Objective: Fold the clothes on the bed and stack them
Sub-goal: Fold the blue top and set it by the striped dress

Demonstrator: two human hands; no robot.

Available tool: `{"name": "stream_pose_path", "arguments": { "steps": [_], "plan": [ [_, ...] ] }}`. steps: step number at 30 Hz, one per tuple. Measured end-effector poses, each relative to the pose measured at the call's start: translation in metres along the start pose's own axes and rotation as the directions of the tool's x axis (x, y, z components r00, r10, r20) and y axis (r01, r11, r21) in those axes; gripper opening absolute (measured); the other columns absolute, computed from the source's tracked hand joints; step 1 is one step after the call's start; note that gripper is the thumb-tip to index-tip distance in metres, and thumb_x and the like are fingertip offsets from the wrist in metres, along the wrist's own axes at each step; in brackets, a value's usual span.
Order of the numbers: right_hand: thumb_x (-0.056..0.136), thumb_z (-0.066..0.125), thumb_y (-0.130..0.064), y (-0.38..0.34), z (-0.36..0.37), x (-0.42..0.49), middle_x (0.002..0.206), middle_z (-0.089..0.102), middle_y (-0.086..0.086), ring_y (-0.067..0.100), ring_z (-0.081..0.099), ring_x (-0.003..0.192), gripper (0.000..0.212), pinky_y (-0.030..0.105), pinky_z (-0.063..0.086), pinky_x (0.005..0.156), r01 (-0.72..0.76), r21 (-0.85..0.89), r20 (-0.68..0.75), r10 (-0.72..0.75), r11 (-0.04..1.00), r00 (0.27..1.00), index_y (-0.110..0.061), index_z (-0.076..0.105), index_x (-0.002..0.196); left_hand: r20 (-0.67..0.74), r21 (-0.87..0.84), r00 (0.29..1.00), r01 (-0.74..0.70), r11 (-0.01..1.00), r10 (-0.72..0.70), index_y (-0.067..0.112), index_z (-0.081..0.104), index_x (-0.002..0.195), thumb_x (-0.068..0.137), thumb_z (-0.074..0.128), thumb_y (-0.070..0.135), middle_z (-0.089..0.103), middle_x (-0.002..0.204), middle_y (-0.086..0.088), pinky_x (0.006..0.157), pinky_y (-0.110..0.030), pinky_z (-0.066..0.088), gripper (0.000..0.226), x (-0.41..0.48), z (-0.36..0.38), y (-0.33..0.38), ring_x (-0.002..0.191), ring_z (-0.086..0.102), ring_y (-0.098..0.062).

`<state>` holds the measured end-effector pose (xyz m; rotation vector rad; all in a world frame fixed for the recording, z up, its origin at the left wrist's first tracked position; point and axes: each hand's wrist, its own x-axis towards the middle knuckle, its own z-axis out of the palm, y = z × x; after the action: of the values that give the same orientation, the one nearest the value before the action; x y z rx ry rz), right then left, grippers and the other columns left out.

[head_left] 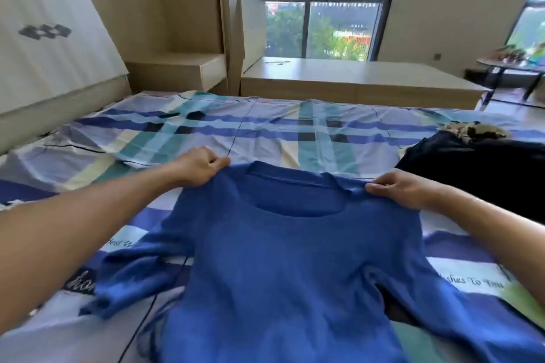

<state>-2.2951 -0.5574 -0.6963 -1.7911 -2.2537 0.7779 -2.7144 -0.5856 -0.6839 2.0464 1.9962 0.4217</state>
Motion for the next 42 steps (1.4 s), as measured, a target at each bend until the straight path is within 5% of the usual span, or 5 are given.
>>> {"name": "stream_pose_path", "arguments": {
  "steps": [11,15,32,39,42],
  "plan": [
    [0.098,0.053,-0.048,0.035,0.053,0.069,0.107,0.068,0.017,0.037,0.063,0.107,0.033,0.041,0.05,0.088,-0.205,-0.047,-0.372,0.174,0.978,0.912,-0.02,0.069,0.096,-0.236,0.048,0.933,0.29,0.956,-0.271,0.013,0.062,0.093,0.098,0.046,0.056,0.065,0.11,-0.015,0.088,-0.042,0.042,0.046,0.065,0.078,-0.008,0.111,0.057,-0.038],
    [0.096,0.057,-0.048,0.061,0.062,0.05,0.107,0.066,0.012,0.028,0.061,0.1,0.041,0.03,0.042,0.078,-0.255,-0.024,-0.198,0.245,0.967,0.949,-0.013,0.06,0.116,-0.282,0.077,0.956,-0.058,0.995,0.077,0.016,0.06,0.109,0.097,0.051,0.046,0.056,0.121,-0.011,0.096,-0.044,0.037,0.034,0.039,0.114,0.045,0.118,0.049,-0.034],
    [0.085,0.076,-0.036,0.136,0.026,-0.153,0.062,0.059,-0.005,0.012,0.054,0.056,0.026,0.024,0.044,0.052,-0.371,-0.202,0.354,0.421,0.906,0.835,-0.016,0.064,0.071,0.318,0.156,0.875,-0.429,0.89,0.366,0.025,0.026,0.156,0.1,0.035,0.058,0.017,0.165,-0.005,0.123,-0.049,0.012,0.065,-0.046,0.233,0.202,0.153,0.008,-0.028],
    [0.095,0.065,-0.031,0.152,0.002,-0.162,0.073,0.062,0.003,0.018,0.057,0.073,0.025,0.029,0.045,0.062,-0.167,0.364,-0.298,0.284,0.916,0.911,-0.011,0.062,0.081,0.356,0.203,0.886,-0.383,0.901,0.297,0.022,-0.002,0.16,0.098,0.03,0.064,-0.003,0.168,-0.004,0.124,-0.052,0.003,0.081,-0.056,0.234,0.21,0.154,-0.007,-0.026],
    [0.084,0.074,-0.051,0.153,-0.007,-0.179,0.079,0.066,-0.001,0.015,0.061,0.072,0.036,0.029,0.049,0.066,-0.362,-0.001,0.053,0.361,0.932,0.931,-0.016,0.067,0.085,0.359,0.237,0.89,-0.379,0.895,0.281,0.02,-0.008,0.159,0.097,0.028,0.067,-0.008,0.168,-0.004,0.124,-0.052,0.001,0.086,-0.058,0.237,0.211,0.154,-0.011,-0.026]
  ]
}}
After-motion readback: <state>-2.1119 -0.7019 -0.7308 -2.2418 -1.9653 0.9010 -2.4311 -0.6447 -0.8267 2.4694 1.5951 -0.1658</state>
